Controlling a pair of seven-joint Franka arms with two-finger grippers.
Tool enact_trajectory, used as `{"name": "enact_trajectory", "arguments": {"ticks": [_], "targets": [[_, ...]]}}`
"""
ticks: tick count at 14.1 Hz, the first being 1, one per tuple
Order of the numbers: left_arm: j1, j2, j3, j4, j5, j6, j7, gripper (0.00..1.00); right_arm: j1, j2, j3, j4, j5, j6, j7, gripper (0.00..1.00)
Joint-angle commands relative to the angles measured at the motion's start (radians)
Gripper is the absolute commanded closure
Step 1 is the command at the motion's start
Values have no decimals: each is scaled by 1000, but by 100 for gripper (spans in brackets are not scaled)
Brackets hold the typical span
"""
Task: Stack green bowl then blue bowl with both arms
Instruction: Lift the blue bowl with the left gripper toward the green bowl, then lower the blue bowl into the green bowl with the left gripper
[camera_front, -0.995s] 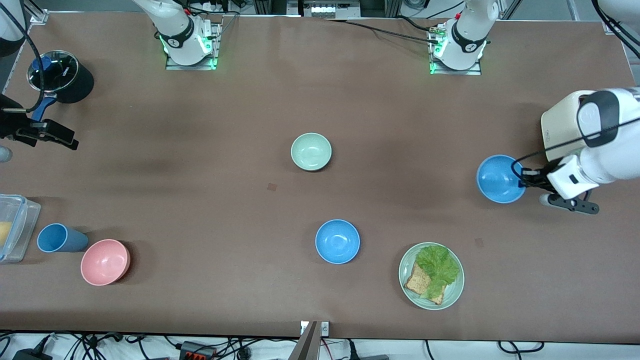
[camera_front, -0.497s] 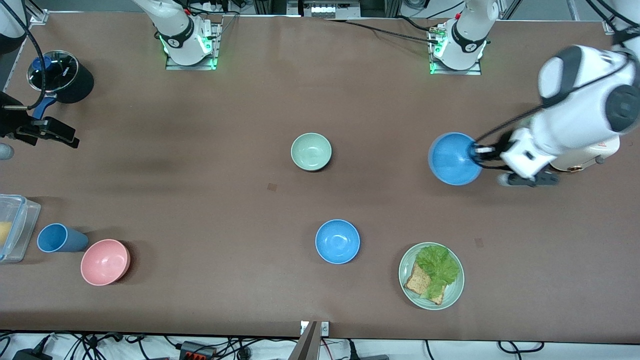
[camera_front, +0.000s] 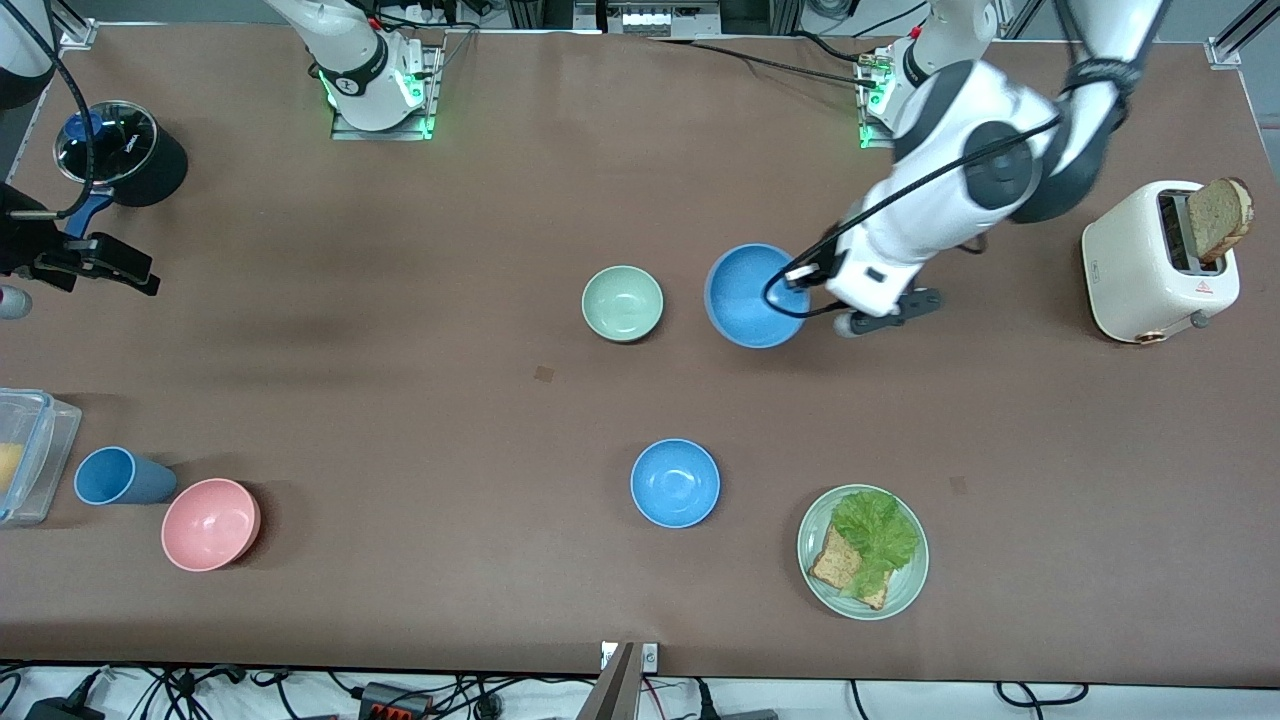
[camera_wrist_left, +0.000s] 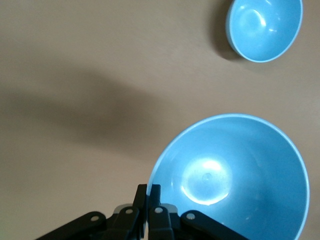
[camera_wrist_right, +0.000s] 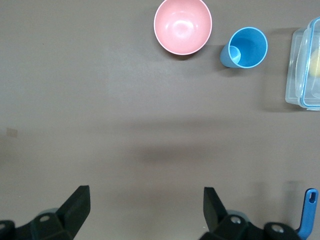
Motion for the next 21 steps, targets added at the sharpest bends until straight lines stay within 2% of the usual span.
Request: {"name": "enact_trajectory", "arguments": {"ticks": [1,4,7,10,12,16,17,21], "targets": [[-114,100,-9,4,-4,147,-160,100,-2,-28,5,-30,-14,6,-9,0],[-209,186,-5,3,93,274,-277,100,-3,-25,5,-28,-14,11,-9,0],[-276,255,6,4,296,313,-395,99,-6,-25,5,-28,-14,12,-16,0],[-305,306,6,6,418,321,-458,99,-6,-24,4,-28,-14,15,-18,0],[-309,344,8,4,452,356,-477,99,-6,-24,4,-28,-14,9,-18,0],[-325,356,9,4,452,357,-481,99,-6,-22,4,-28,-12,15,-18,0],[-331,361,9,4,452,357,-492,97,-6,-21,4,-28,-14,17,-18,0],[-333,376,9,9,452,348,-550,70,-6,-21,4,-28,-12,17,-18,0]]}}
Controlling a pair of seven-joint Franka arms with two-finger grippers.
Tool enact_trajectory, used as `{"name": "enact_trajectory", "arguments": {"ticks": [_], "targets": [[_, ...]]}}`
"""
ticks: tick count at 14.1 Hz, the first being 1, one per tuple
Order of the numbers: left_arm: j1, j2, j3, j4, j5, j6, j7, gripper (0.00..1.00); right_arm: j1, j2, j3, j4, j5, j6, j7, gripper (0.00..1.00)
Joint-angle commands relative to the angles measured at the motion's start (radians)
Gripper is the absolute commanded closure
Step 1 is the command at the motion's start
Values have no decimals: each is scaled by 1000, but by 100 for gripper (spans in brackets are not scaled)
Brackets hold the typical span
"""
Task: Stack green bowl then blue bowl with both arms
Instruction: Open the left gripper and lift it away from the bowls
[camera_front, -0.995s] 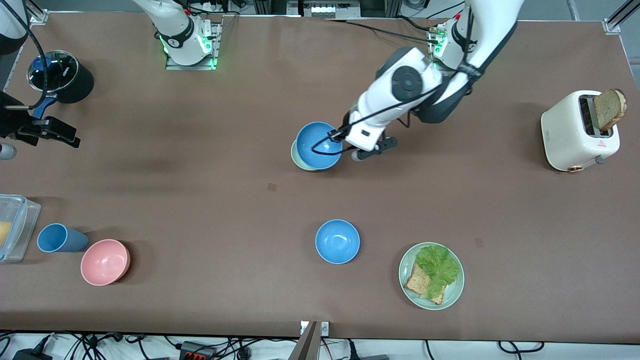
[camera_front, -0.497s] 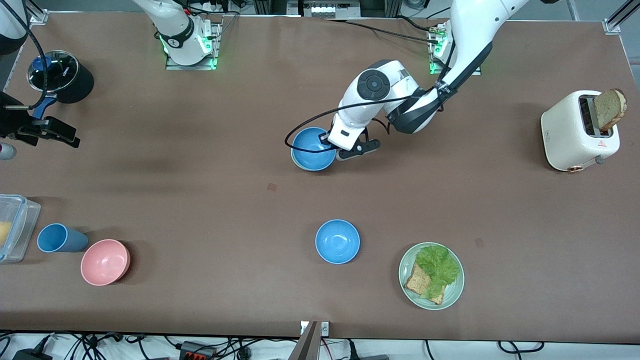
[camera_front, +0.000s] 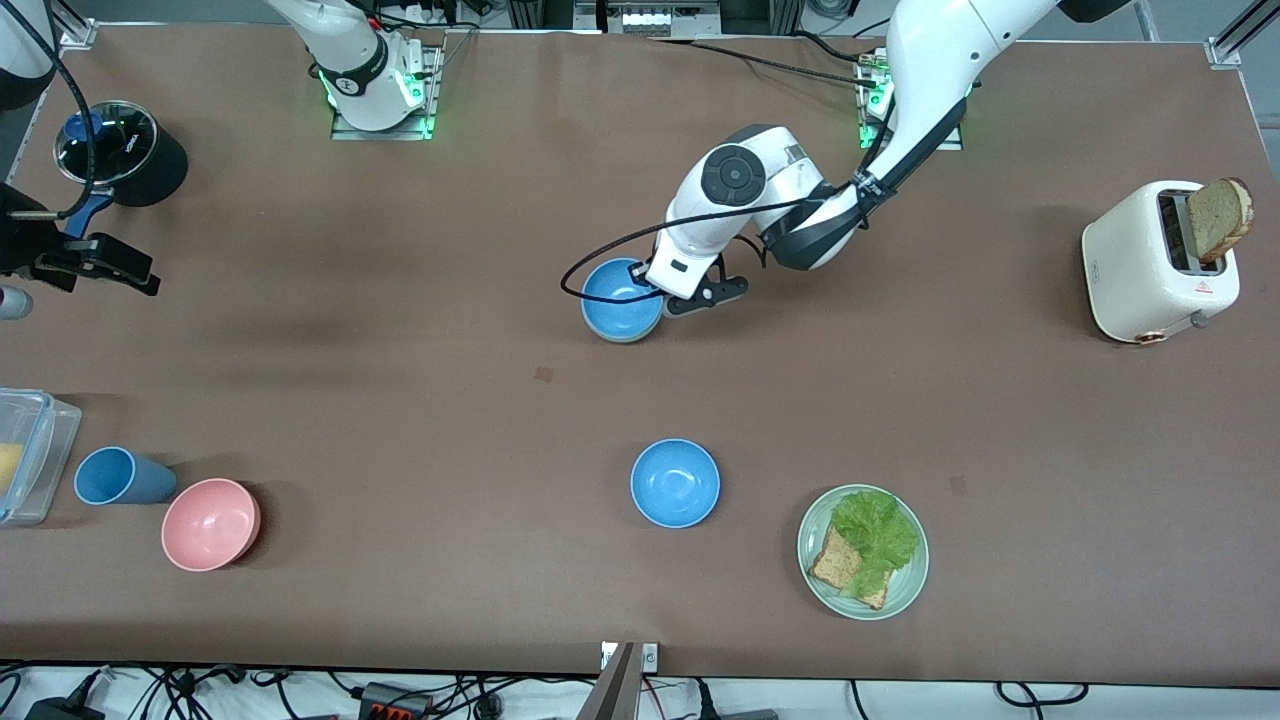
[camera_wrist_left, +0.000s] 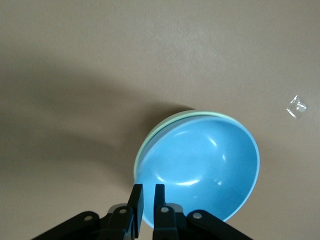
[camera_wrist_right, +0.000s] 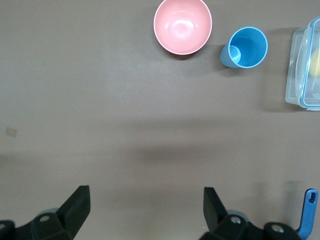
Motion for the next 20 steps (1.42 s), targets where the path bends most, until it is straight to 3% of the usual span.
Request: {"name": "enact_trajectory", "arguments": {"ticks": [1,7,14,16,18,20], "targets": [[7,0,6,27,28,-12,-78,66,-6,-21,4,-26,-12,15,-15,0],[142,-66,-61,115,28,-236,-50,66,-4,-21,6,-26,-14,24,-15,0],[225,-72,-46,289,13,-534,399,57,-4,-21,4,-24,-14,45,-17,0],[263,-127,-22,285,-22,-572,559,52,-4,-21,4,-24,-14,41,-17,0],[268,-207,90,275,-109,-601,741,40,-4,-21,4,-21,-14,36,-17,0],[272,-282,199,275,-163,-615,896,0,-4,-24,4,-18,-14,35,-15,0]]}}
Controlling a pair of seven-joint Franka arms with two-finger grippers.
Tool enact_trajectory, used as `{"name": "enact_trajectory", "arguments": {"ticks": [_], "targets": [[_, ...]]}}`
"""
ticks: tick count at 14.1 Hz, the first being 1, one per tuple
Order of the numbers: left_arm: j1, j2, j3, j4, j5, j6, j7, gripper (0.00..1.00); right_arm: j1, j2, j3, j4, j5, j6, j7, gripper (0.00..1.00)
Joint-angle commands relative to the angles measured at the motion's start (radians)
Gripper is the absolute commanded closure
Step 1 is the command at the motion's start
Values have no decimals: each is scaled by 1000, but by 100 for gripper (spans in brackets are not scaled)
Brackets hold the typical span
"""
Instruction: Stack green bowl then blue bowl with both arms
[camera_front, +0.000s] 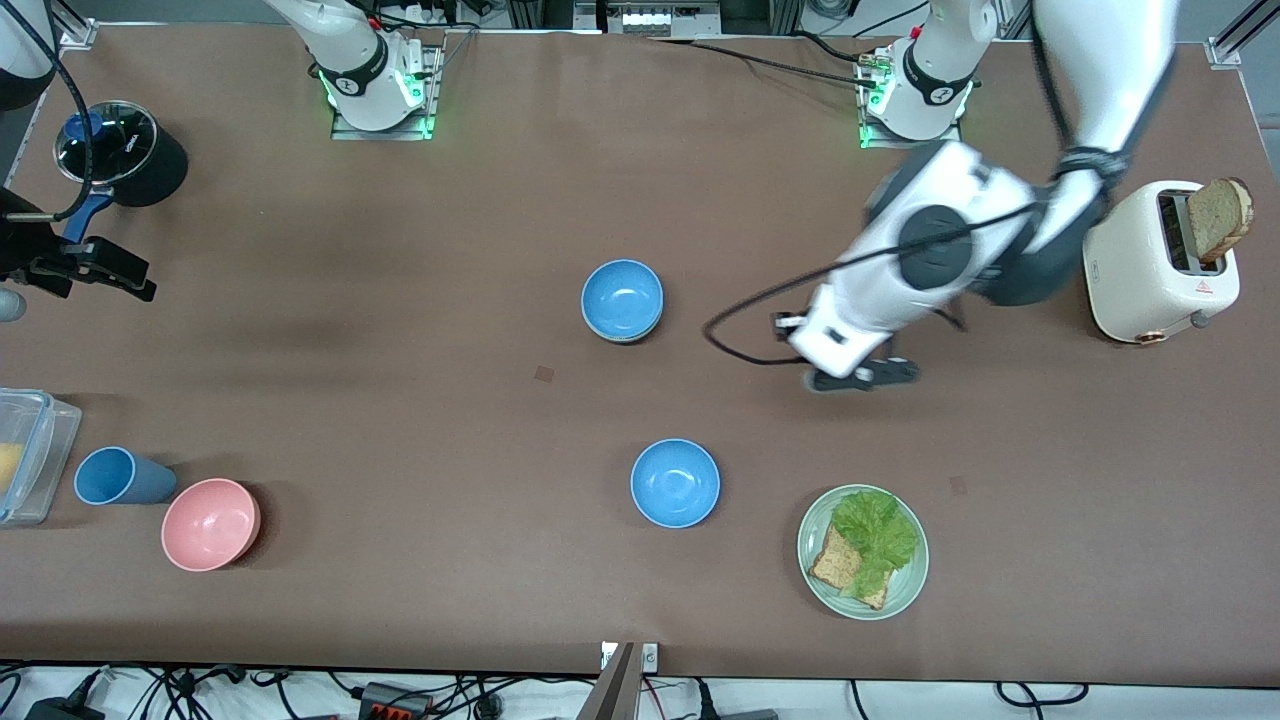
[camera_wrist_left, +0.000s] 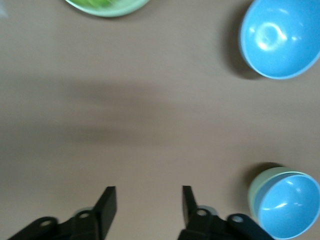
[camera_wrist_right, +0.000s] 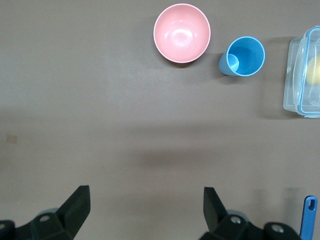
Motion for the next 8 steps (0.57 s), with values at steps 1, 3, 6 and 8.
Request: {"name": "enact_trajectory", "arguments": {"ticks": [1,3,6,8], "targets": [[2,-137,144,-25,-61,-28,249,0,-4,-27,4,-16,-14,2,-13,0],[-1,-176,230,-28,-61,-30,387,0,-6,-27,4,-16,-12,1,-12,0],[-13,-242,380,-39,-64,-24,513,0,-4,-25,4,-18,-11,-5,-7,0],[-21,-314,438,-63,-77,-59,537,0,-2,-27,4,-18,-14,-7,-9,0]]}}
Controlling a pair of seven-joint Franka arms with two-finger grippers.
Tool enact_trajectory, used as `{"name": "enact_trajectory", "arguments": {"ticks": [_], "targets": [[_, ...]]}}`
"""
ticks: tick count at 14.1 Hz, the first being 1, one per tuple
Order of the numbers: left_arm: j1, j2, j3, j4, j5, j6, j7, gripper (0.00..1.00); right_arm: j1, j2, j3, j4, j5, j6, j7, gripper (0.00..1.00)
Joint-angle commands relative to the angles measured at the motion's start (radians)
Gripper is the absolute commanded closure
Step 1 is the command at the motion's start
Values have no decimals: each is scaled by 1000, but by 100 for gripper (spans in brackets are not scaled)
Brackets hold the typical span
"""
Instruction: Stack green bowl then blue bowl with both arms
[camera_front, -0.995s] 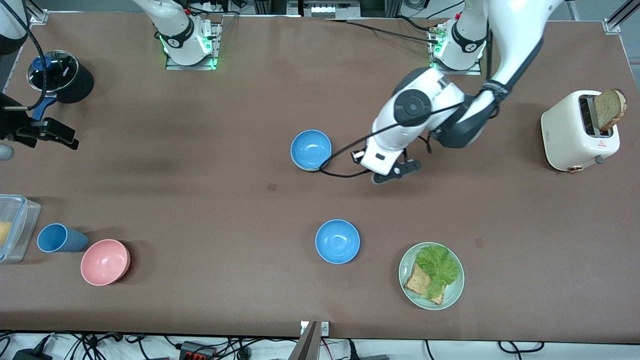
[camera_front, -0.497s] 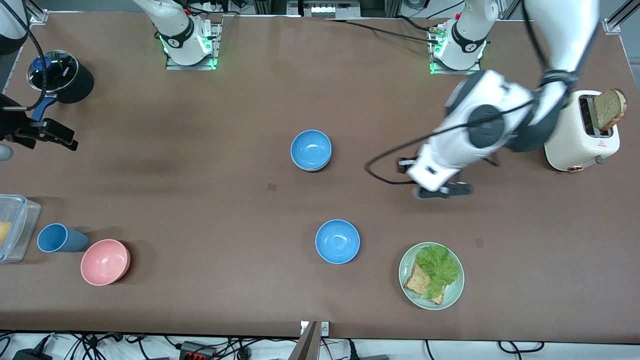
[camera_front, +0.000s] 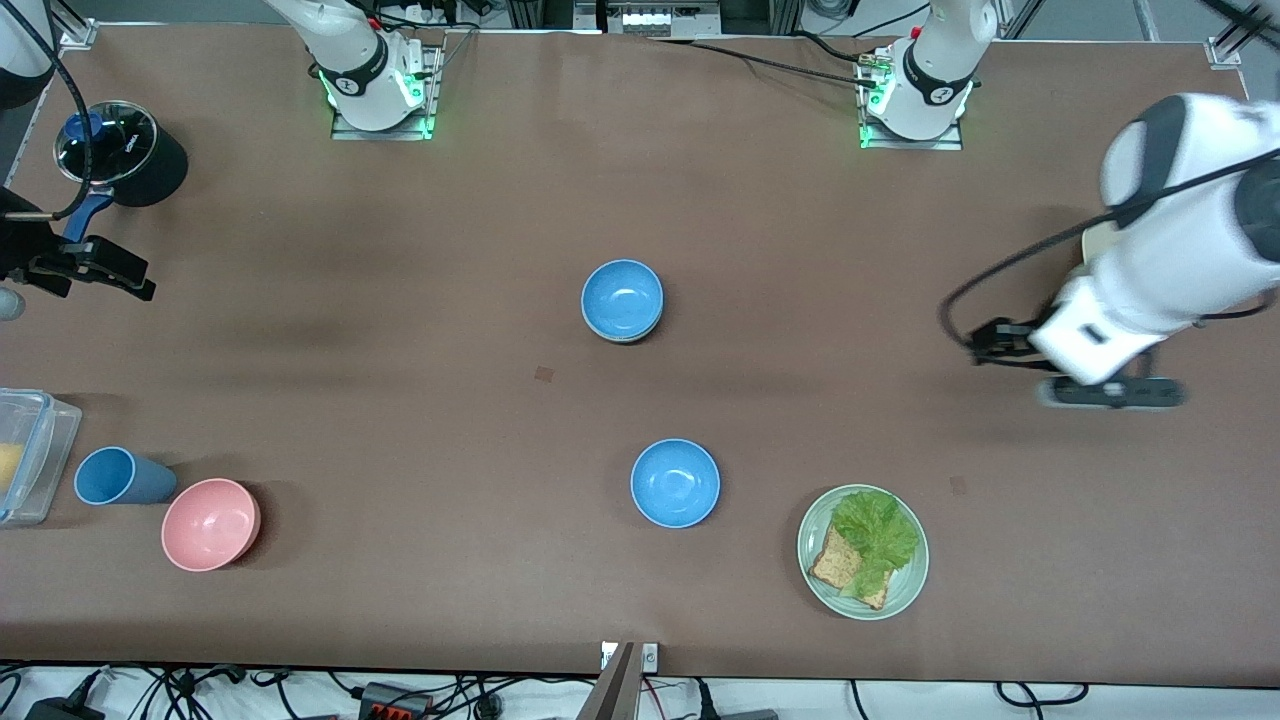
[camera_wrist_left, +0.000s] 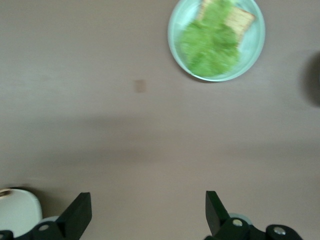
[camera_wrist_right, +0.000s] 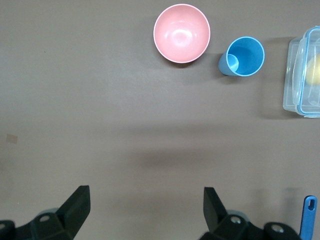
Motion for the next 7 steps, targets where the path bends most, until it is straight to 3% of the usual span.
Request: {"name": "enact_trajectory", "arguments": {"ticks": [1,4,7], "targets": [[-29,-131,76,-63,-28,-69,44,0,-2,-28,5,-18,-14,-6,-9,0],[-59,-164,90,-68,-34,-139,38,0,-2,-28,5,-18,-15,9,-7,0],[-75,-172,125,-103,-172,-118,42,0,-2,-28,5,-21,-14,34,-5,0]]}}
